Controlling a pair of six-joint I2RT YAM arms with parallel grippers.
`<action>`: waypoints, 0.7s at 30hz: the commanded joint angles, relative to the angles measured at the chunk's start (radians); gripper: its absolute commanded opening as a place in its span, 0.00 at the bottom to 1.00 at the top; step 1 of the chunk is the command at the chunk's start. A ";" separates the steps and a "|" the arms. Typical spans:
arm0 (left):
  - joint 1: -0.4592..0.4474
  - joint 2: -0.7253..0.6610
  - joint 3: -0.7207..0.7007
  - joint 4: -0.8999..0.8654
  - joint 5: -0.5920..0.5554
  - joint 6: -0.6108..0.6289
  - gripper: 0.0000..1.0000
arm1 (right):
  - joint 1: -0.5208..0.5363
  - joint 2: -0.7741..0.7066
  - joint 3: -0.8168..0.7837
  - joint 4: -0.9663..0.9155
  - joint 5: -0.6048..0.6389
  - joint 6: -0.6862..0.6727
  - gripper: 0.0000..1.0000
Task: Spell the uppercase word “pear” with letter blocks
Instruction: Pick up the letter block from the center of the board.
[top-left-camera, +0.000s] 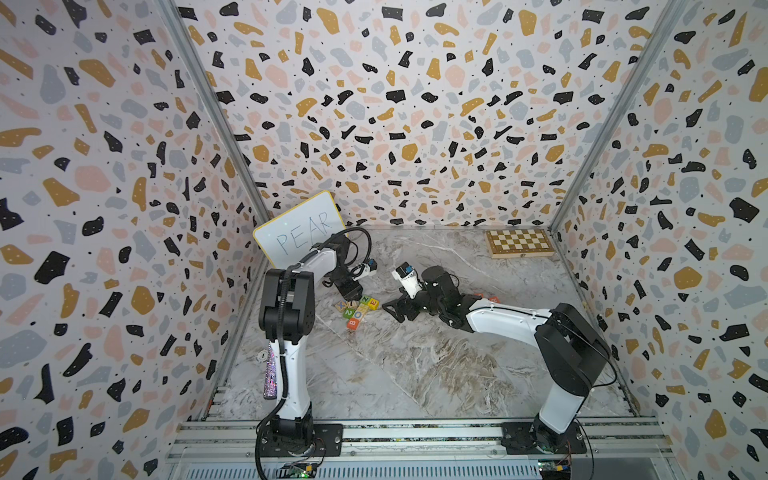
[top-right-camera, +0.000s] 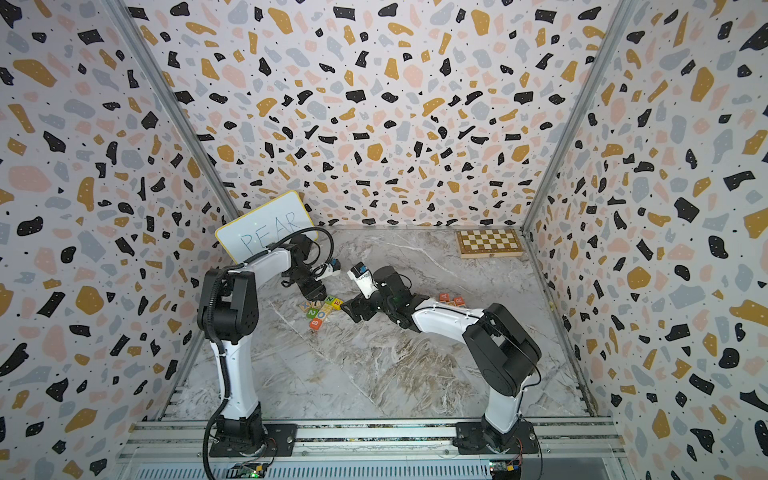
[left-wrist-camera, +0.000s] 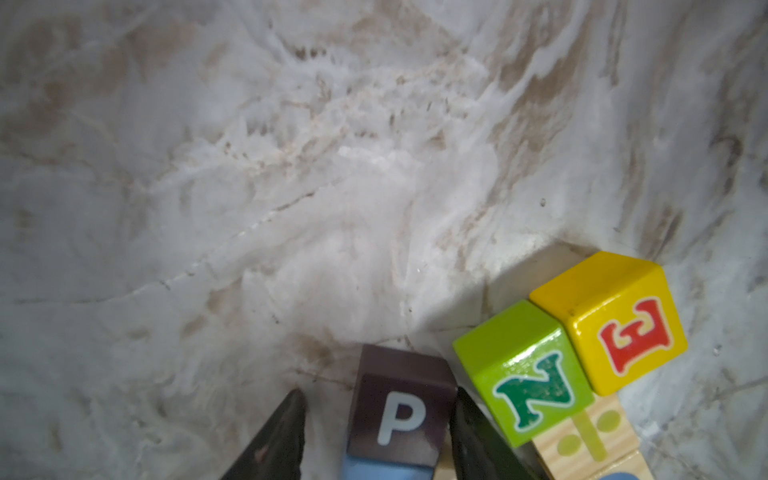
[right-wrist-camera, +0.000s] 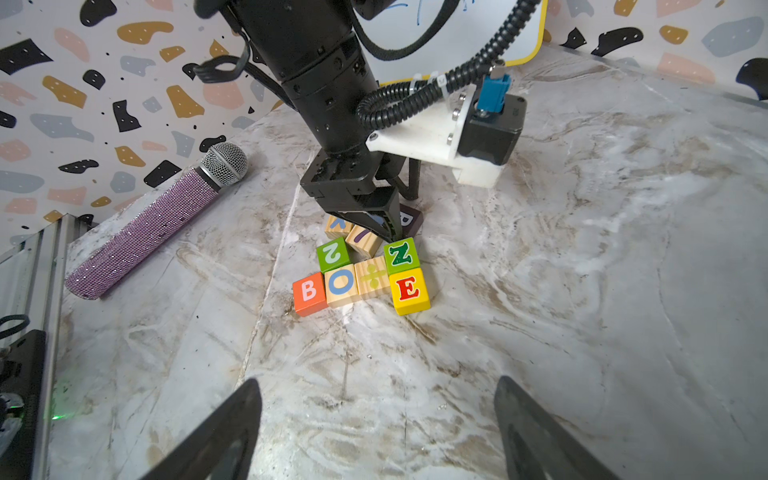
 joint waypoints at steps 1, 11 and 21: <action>-0.004 0.029 0.016 -0.032 -0.002 0.012 0.54 | -0.002 0.003 -0.001 0.016 -0.002 0.007 0.88; -0.009 0.069 0.059 -0.076 -0.020 0.027 0.49 | -0.003 0.014 -0.003 0.021 0.008 0.017 0.91; -0.015 0.067 0.059 -0.076 -0.019 0.027 0.39 | -0.002 0.013 0.002 0.009 0.030 0.015 0.91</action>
